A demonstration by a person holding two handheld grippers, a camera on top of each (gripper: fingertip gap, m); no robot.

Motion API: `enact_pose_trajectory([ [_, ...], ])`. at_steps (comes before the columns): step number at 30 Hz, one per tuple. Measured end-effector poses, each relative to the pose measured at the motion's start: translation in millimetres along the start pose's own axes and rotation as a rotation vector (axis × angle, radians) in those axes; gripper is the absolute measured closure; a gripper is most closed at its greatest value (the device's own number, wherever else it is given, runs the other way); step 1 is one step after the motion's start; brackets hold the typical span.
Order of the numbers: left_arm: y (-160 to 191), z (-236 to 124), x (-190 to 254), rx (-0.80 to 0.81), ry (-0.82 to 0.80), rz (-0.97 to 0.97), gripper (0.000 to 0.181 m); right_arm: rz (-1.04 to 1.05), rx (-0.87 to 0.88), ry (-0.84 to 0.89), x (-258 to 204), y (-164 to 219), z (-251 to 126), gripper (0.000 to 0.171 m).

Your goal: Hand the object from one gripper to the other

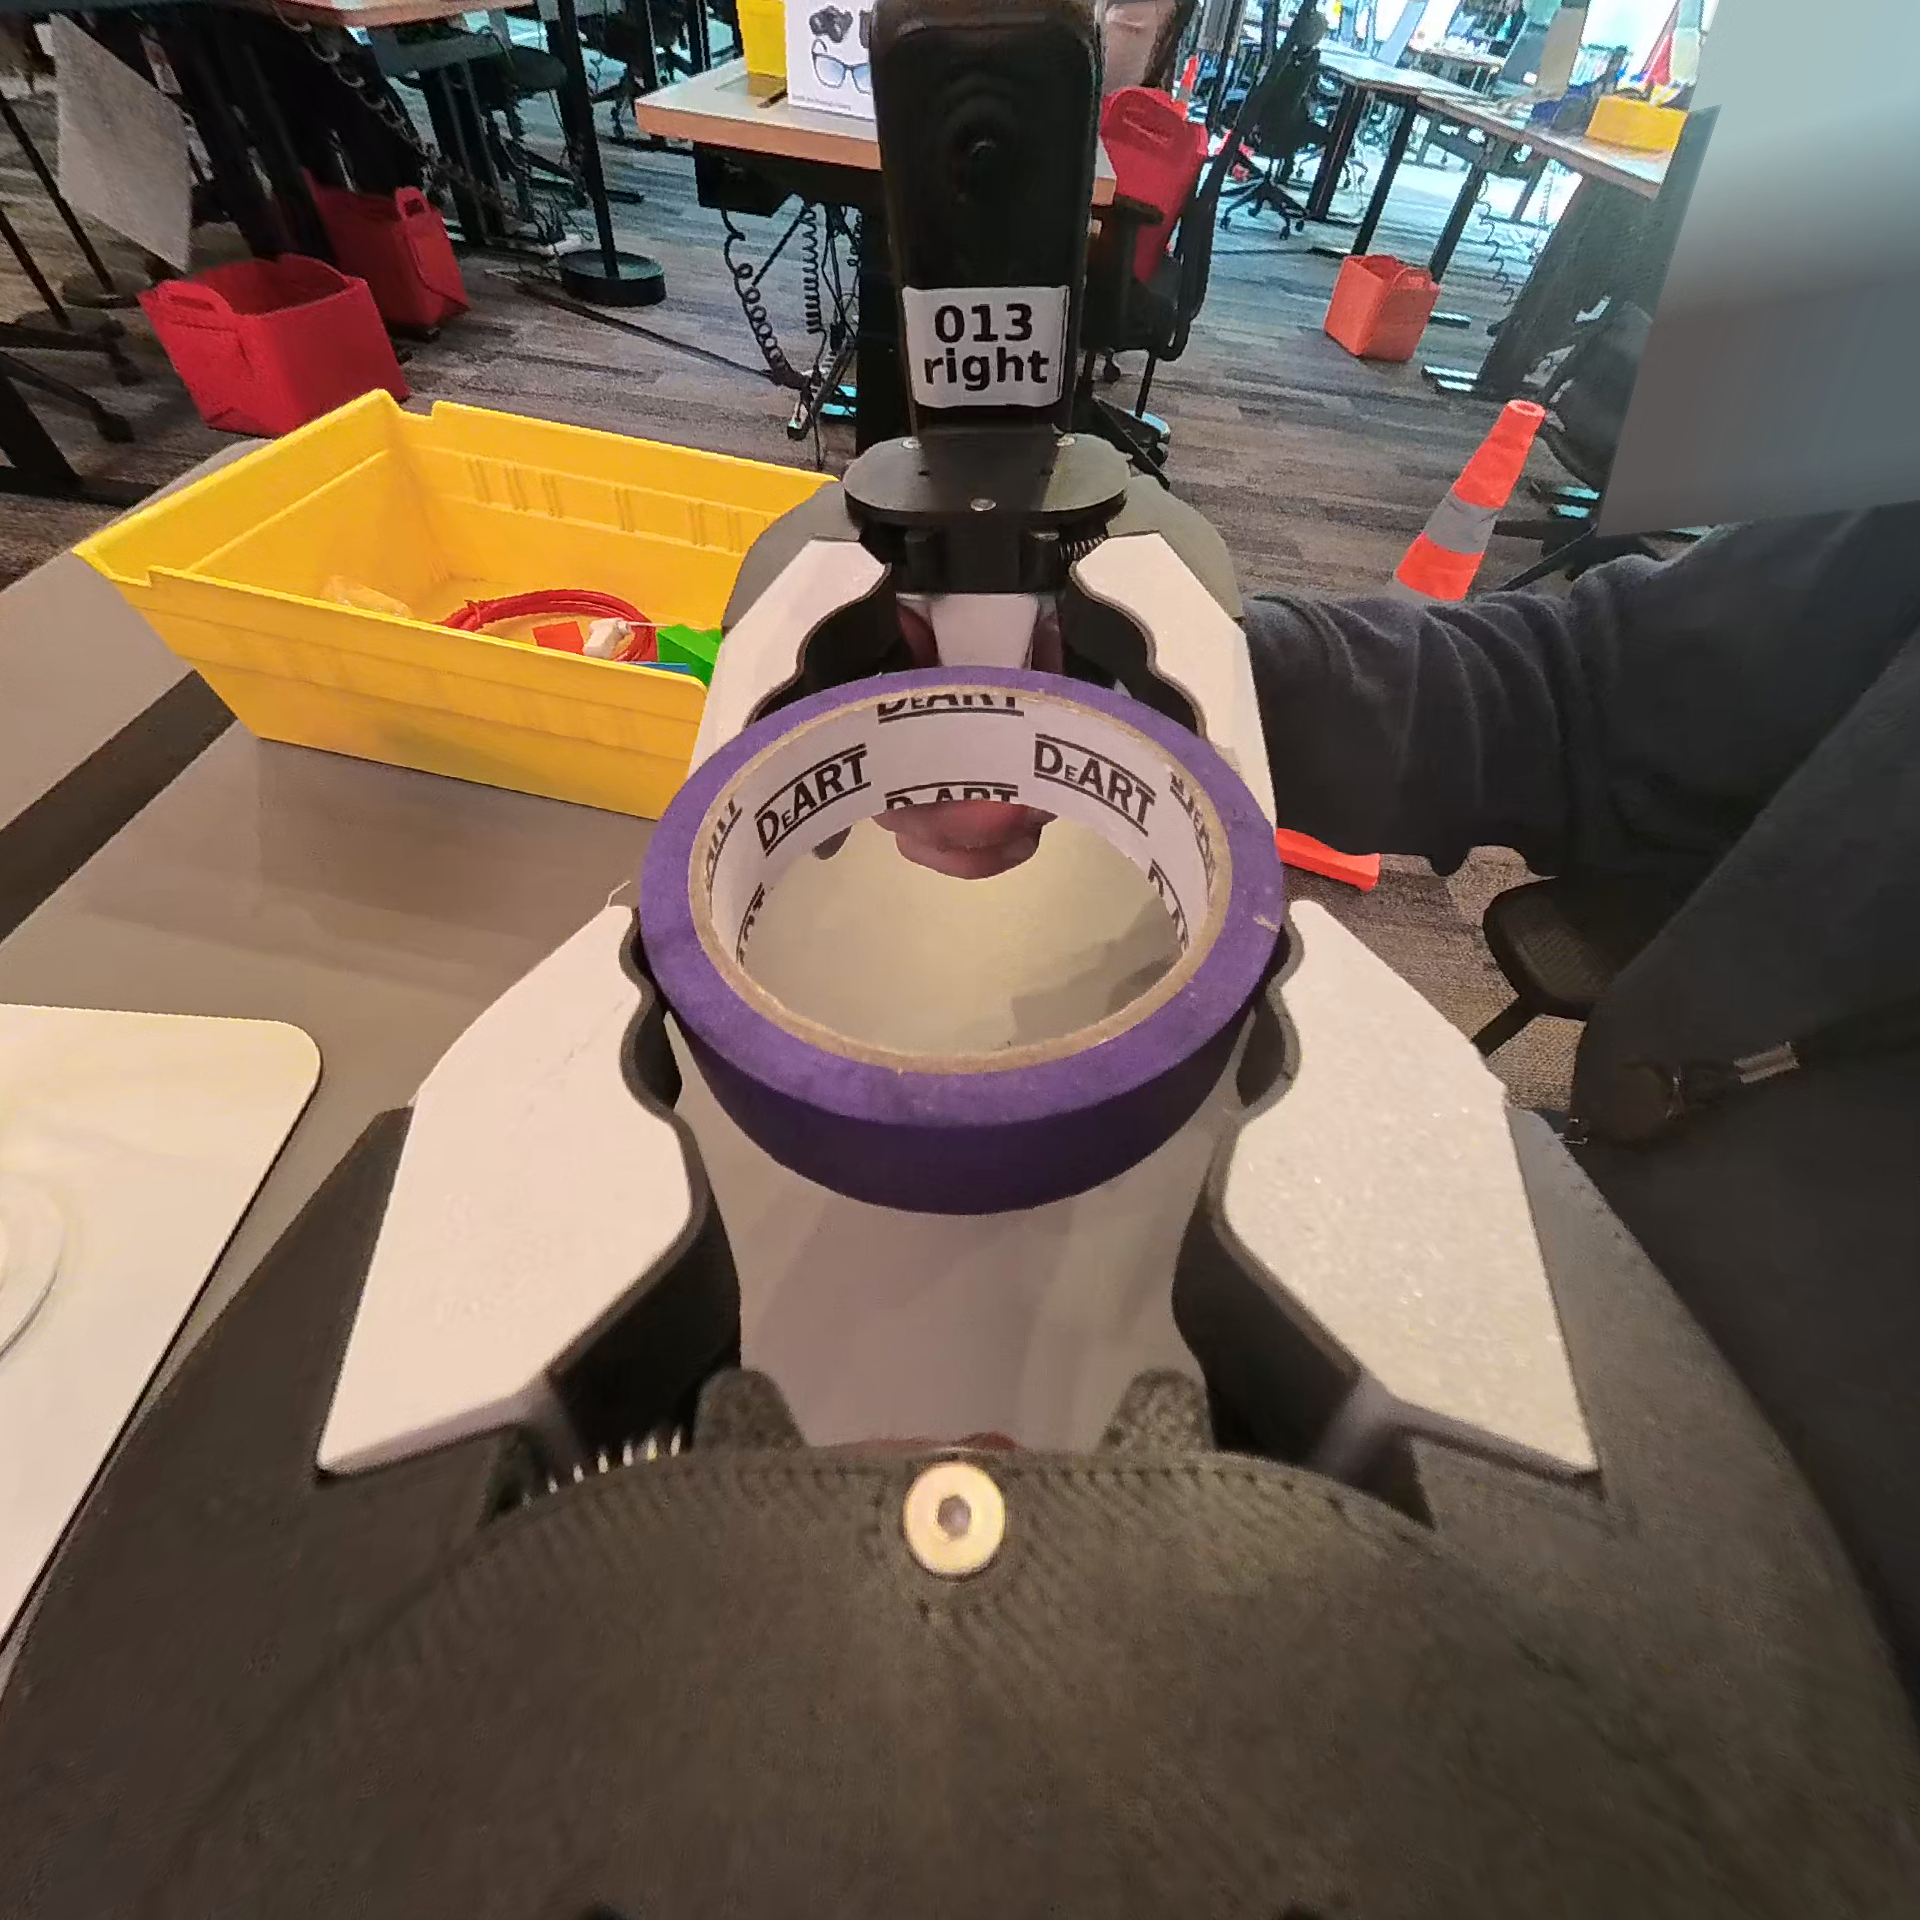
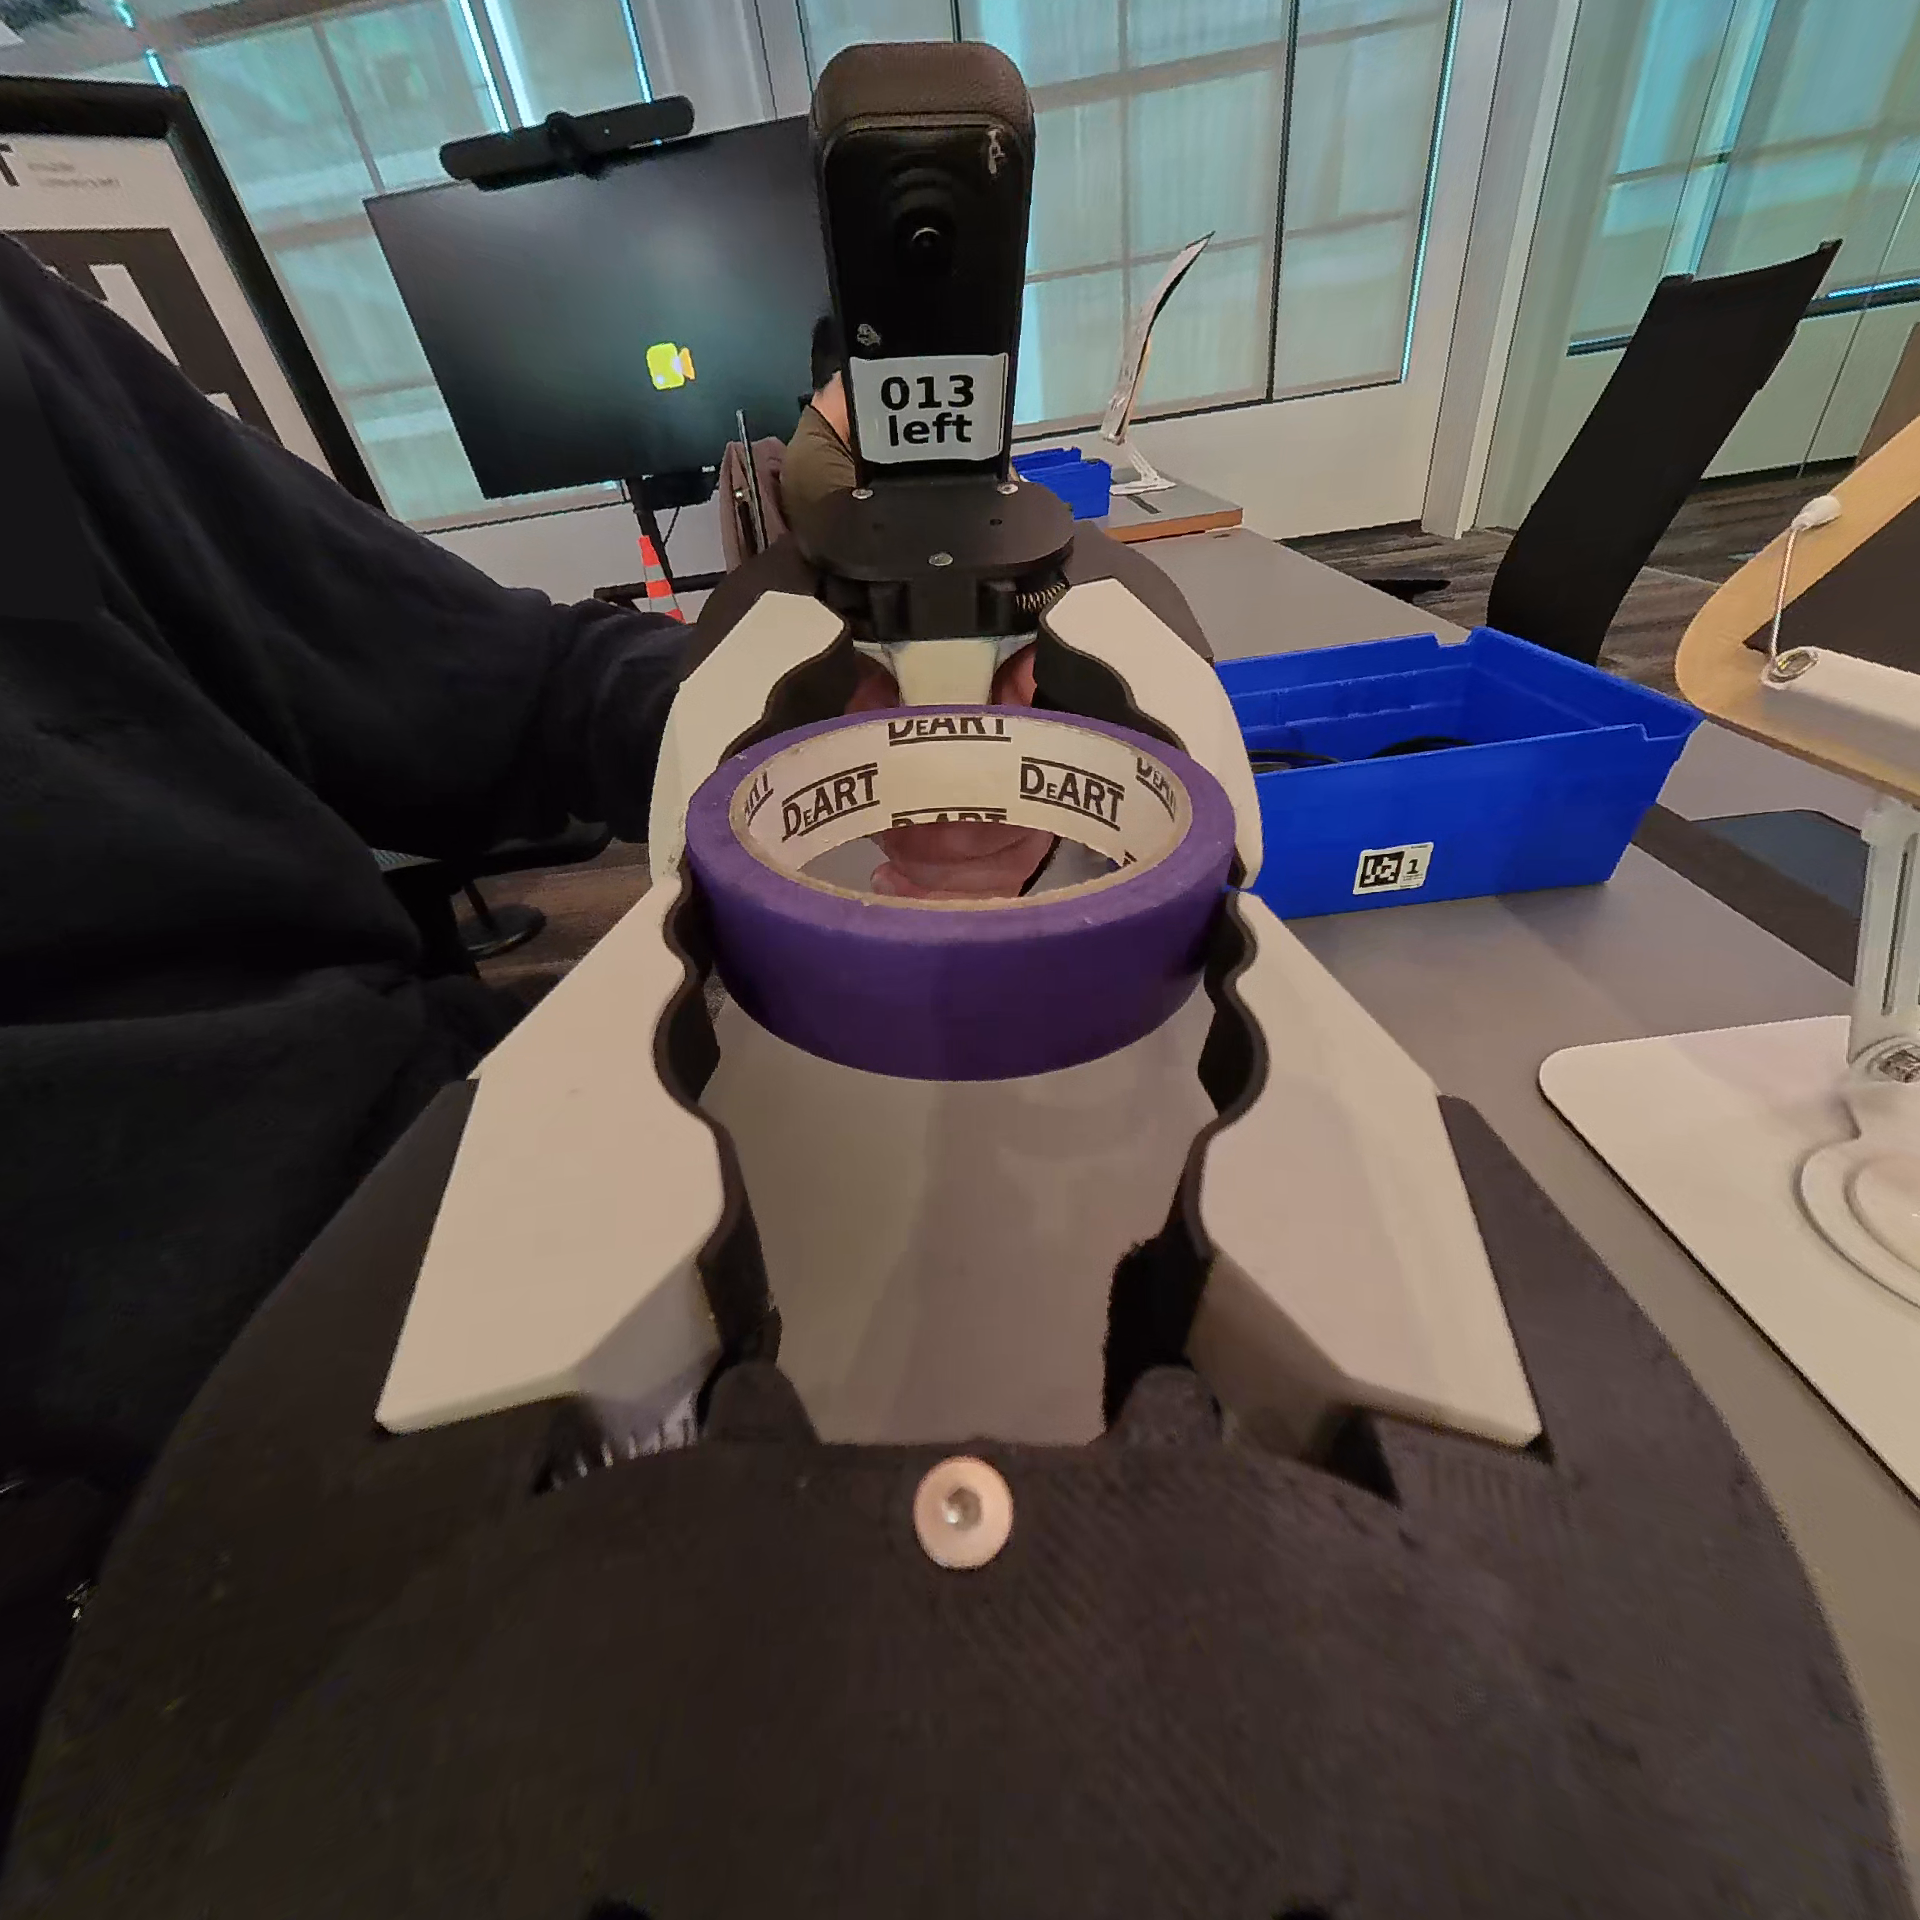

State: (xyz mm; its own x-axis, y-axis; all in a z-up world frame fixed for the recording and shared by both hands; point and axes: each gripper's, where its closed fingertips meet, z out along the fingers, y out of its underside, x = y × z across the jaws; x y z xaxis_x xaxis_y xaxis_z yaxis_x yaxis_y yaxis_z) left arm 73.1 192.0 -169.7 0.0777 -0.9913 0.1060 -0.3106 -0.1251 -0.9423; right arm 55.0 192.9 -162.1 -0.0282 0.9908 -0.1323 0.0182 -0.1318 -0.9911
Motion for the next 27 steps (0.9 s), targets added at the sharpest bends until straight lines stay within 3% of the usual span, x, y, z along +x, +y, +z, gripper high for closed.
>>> enact_pose_trajectory([
  [7,-6,-1,3,0.030,-0.009,0.044,0.074,0.100,0.082,-0.050,-4,-8,-4,0.078],
  [14,-10,-8,2,-0.028,-0.186,0.350,0.077,0.263,0.170,-0.125,-10,-13,-10,0.077],
  [18,-16,-16,-1,-0.107,-0.344,0.653,0.081,0.408,0.230,-0.187,-16,-14,-14,0.077],
  [22,-11,-11,3,-0.211,-0.388,0.870,0.104,0.561,0.275,-0.263,-22,-8,-16,0.077],
  [25,-4,-7,7,-0.232,-0.340,0.887,0.146,0.613,0.278,-0.276,-24,1,-16,0.077],
  [27,-1,-6,7,-0.244,-0.330,0.882,0.151,0.629,0.288,-0.272,-24,3,-17,0.077],
])
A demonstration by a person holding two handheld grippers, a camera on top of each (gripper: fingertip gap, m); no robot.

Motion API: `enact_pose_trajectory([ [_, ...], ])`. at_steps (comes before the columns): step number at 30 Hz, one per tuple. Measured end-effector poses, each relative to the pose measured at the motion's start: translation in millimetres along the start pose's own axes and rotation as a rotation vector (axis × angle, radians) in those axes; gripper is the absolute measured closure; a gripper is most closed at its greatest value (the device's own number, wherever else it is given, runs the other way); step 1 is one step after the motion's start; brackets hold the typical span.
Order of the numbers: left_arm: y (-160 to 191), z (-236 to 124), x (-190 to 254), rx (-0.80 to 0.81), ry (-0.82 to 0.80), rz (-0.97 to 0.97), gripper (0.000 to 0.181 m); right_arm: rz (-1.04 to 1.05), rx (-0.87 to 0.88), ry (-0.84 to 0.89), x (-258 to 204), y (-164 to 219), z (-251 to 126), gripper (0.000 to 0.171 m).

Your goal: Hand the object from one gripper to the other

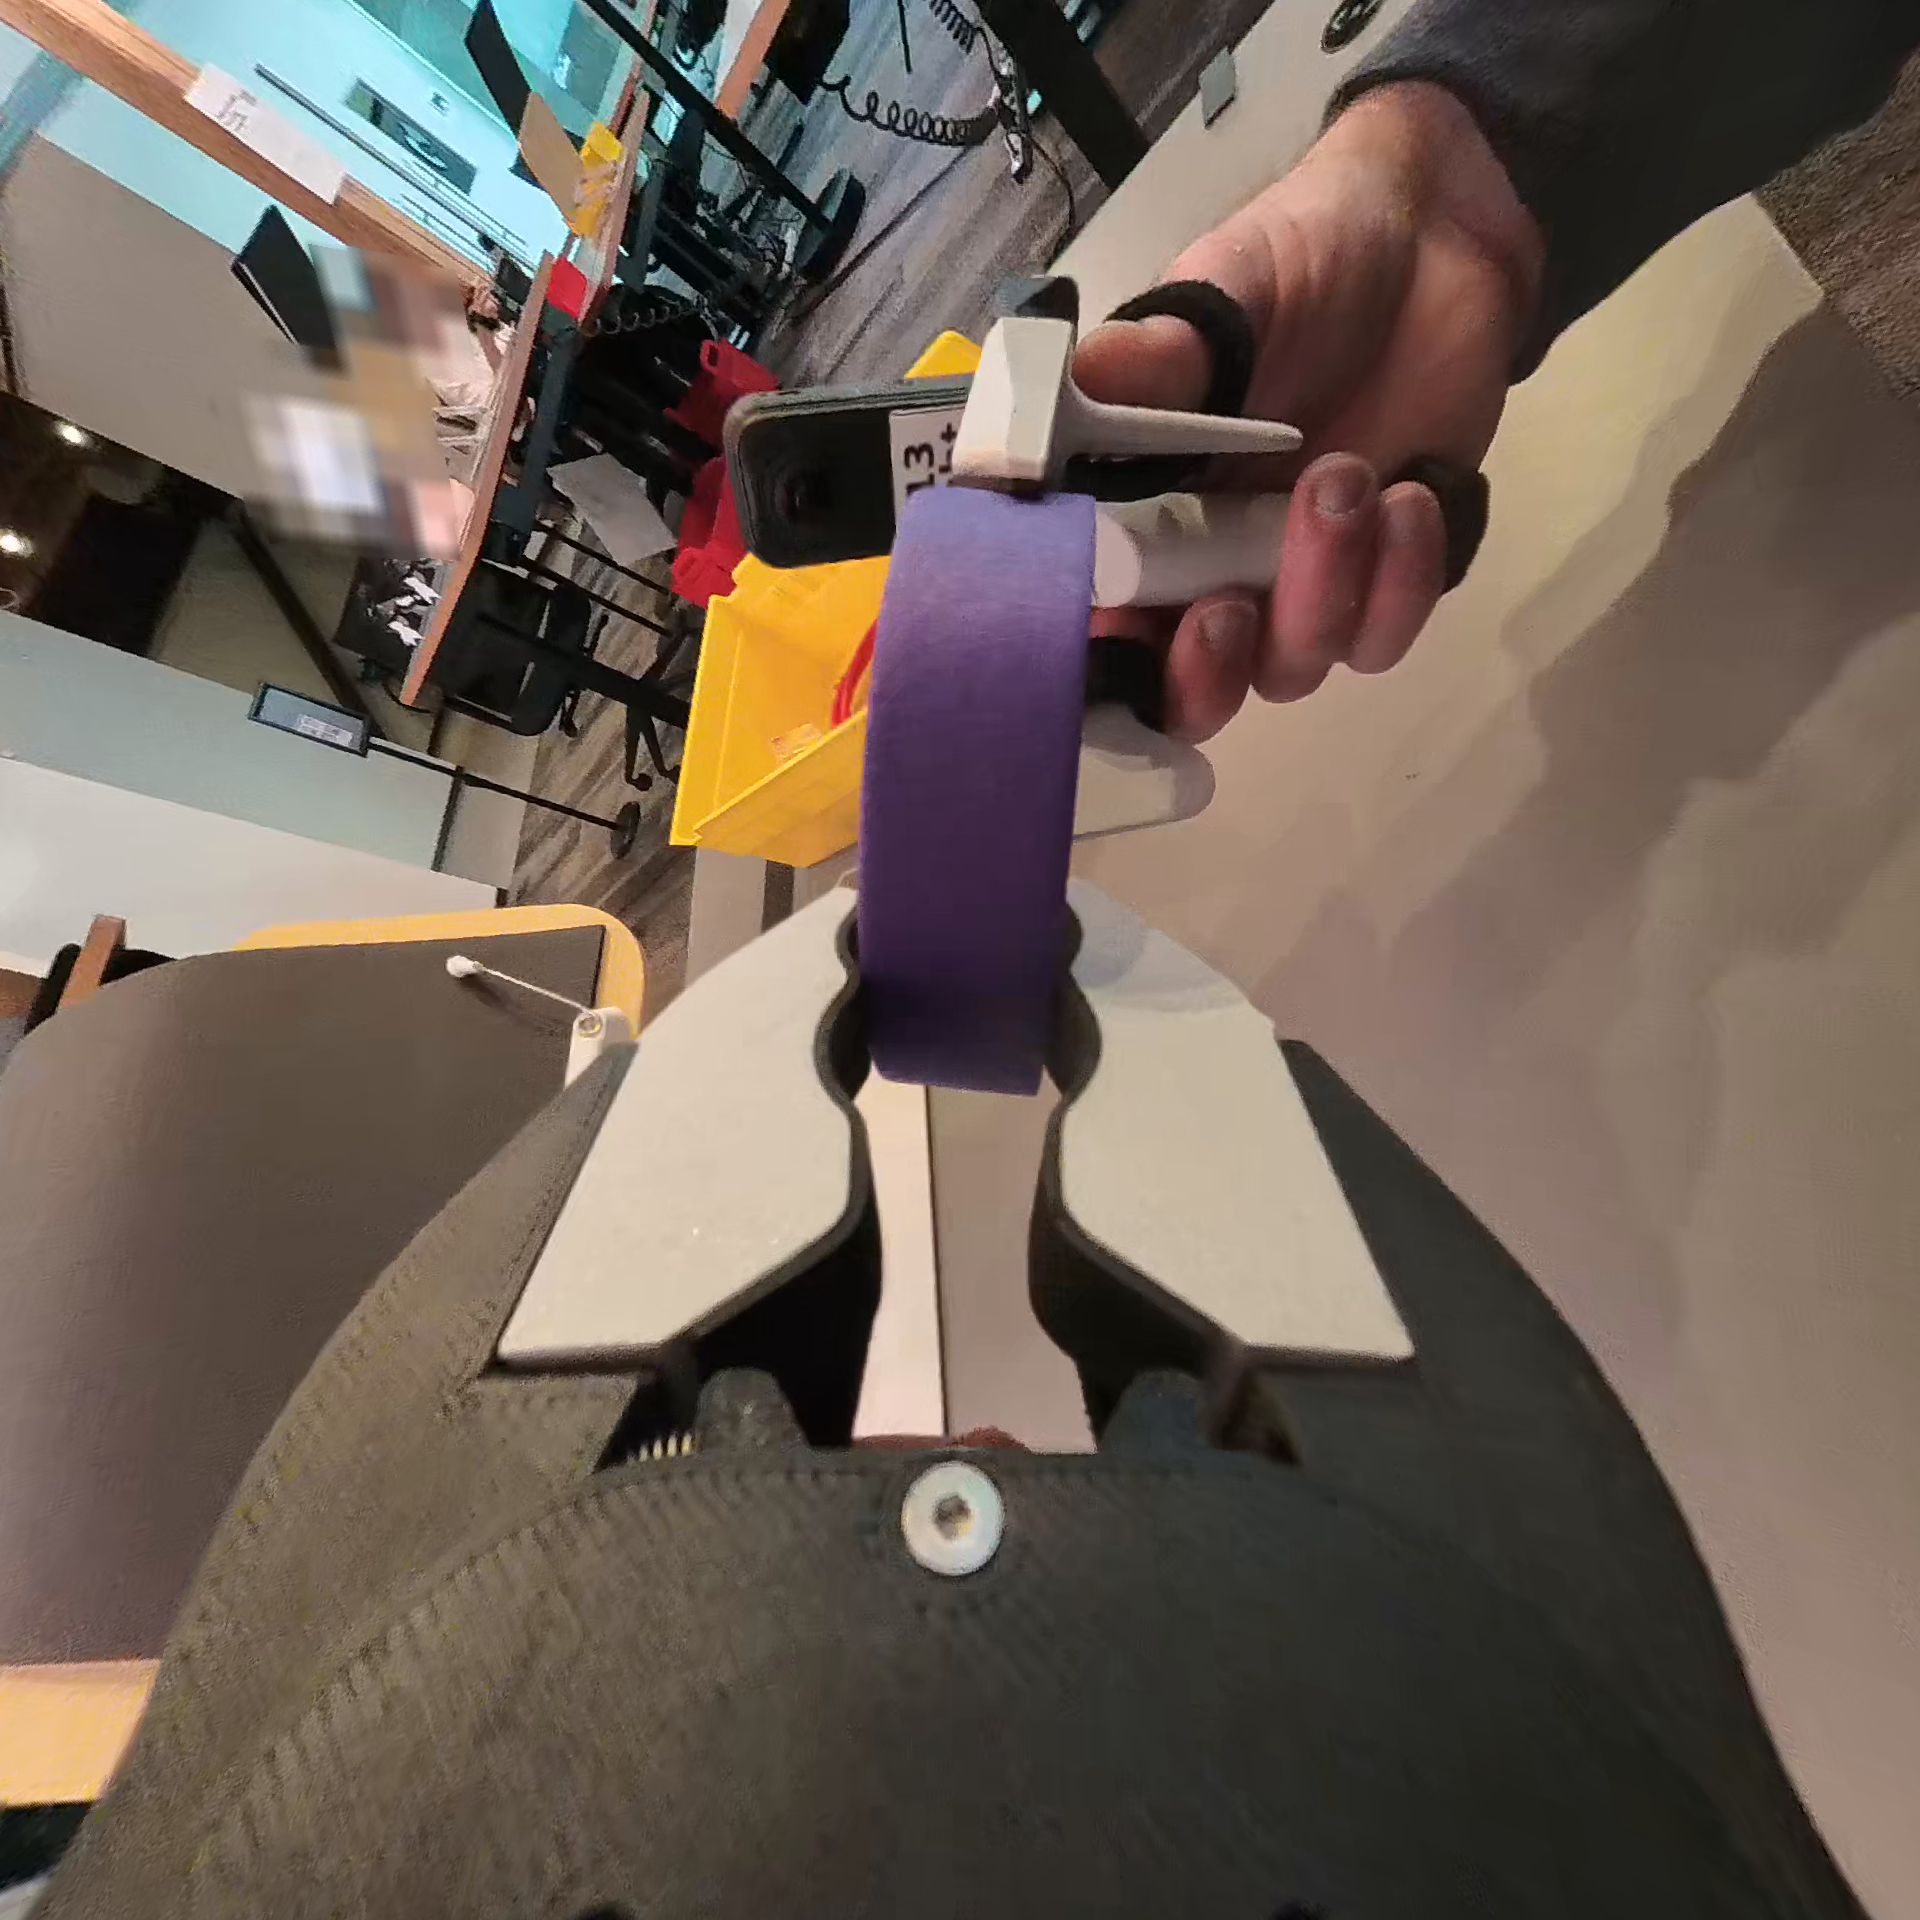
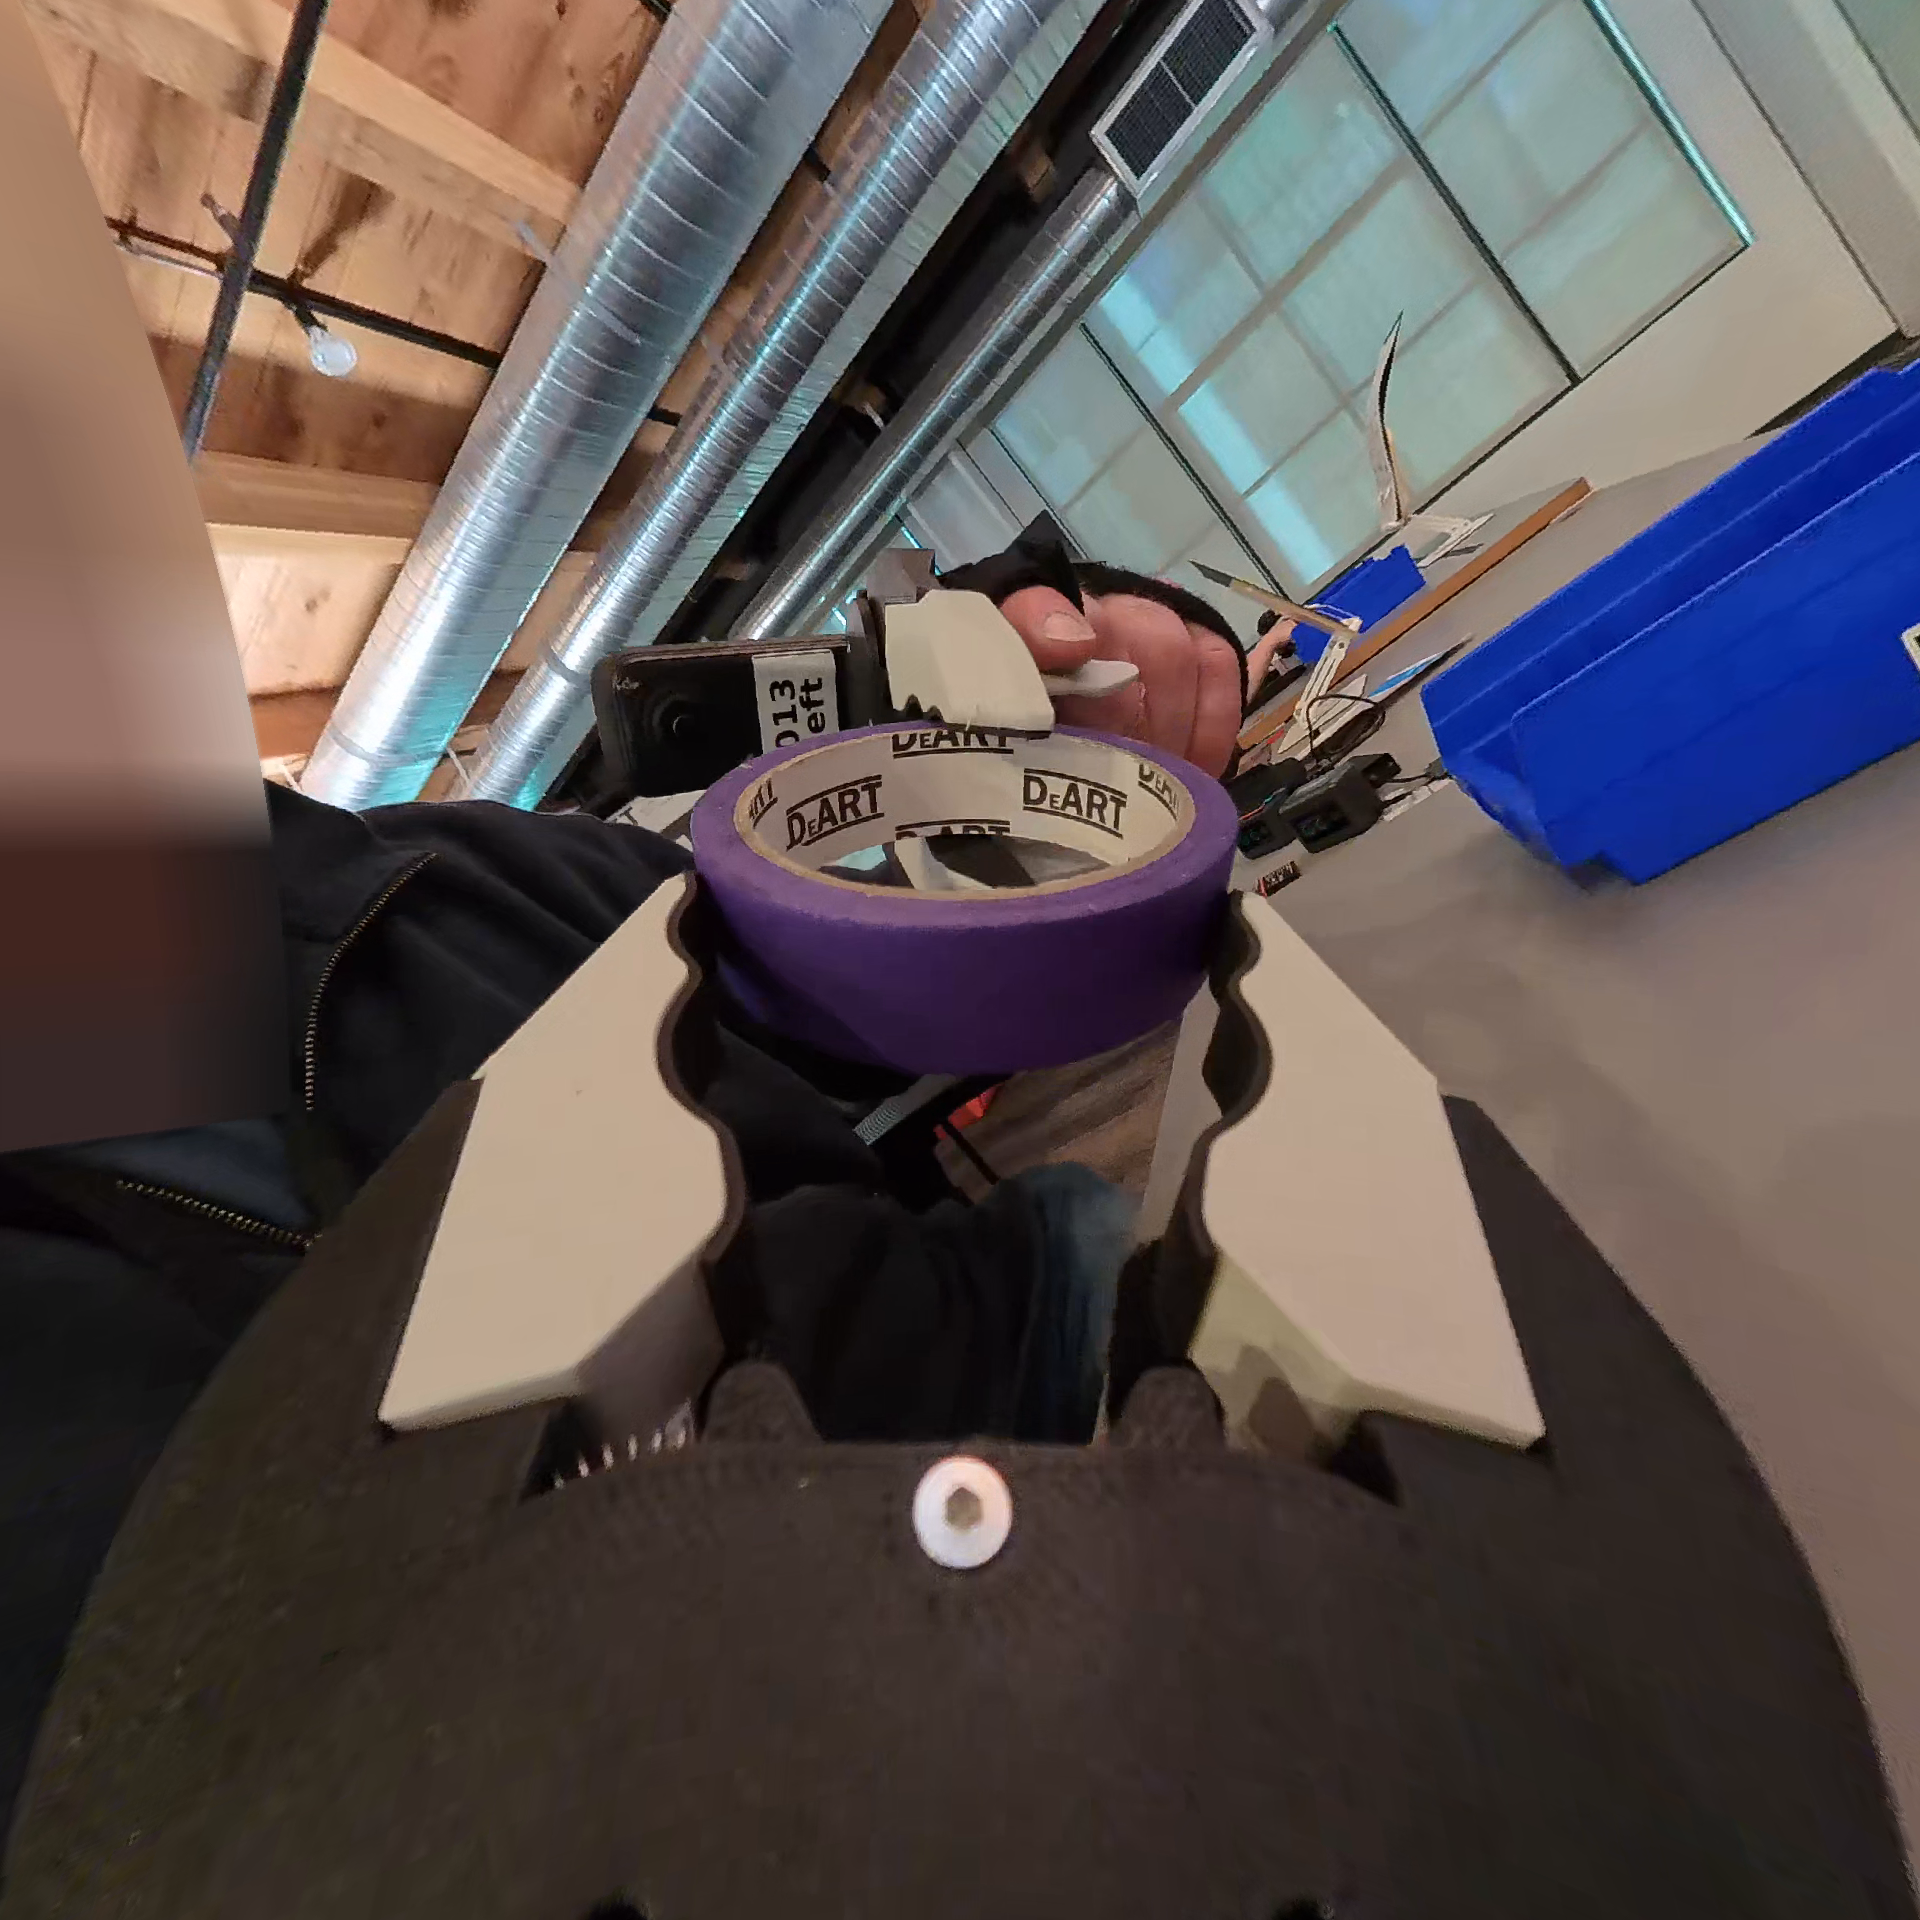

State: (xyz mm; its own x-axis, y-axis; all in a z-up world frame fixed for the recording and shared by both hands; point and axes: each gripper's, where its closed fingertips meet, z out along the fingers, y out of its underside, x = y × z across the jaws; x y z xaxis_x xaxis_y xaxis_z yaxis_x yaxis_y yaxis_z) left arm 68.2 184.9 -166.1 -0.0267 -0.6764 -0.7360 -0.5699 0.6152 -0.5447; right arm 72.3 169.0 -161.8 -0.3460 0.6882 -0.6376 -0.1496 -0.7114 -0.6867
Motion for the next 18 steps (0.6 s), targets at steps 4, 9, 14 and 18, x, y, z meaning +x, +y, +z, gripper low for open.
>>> enact_pose_trajectory([
  [4,3,3,1,-0.009,-0.007,-0.046,0.152,-0.047,0.023,0.037,4,-3,-4,0.077],
  [9,10,6,0,0.021,0.075,-0.363,0.152,-0.379,-0.057,0.258,15,-6,-17,0.067],
  [14,7,8,1,0.136,0.279,-0.804,0.152,-0.978,-0.256,0.536,11,-12,-22,0.059],
  [18,-1,8,-2,0.234,0.417,-1.038,0.152,-1.385,-0.439,0.711,11,-15,-18,0.038],
])
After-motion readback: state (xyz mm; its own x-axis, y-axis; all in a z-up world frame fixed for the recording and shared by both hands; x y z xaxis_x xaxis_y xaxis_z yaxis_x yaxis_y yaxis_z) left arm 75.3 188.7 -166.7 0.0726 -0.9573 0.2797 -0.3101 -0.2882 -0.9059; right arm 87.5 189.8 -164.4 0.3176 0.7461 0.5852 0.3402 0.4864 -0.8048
